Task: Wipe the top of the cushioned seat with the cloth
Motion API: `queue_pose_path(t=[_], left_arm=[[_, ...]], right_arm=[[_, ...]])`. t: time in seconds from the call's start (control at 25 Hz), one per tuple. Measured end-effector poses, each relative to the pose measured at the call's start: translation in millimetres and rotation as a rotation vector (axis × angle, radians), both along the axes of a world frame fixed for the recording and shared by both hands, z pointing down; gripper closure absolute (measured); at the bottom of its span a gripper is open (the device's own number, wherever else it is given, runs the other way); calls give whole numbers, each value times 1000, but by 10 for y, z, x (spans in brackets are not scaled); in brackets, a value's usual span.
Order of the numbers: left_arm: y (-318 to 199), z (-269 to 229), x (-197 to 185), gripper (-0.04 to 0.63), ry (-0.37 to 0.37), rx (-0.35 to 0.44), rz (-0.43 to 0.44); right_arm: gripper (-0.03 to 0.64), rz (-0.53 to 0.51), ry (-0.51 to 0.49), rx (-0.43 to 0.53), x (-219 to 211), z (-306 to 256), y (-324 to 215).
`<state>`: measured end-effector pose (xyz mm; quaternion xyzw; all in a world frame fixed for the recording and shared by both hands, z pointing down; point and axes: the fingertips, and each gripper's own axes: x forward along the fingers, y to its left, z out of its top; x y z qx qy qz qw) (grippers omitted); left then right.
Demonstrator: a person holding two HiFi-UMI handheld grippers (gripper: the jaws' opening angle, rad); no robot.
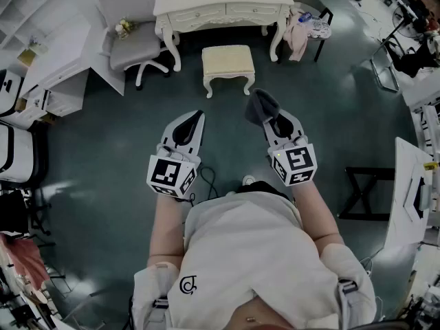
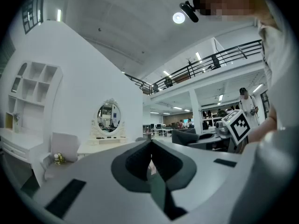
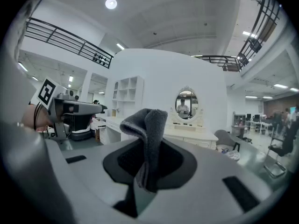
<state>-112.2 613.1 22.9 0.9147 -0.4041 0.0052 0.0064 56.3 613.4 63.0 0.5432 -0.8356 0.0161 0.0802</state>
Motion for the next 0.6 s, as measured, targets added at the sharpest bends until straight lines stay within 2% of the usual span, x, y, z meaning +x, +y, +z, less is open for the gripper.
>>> queue_pose_path(t=[0.6], left_arm=[[-173,67,-122,581,13,-13,4]], right_arm=[[545,-12,18,-18,-175,71,-179]])
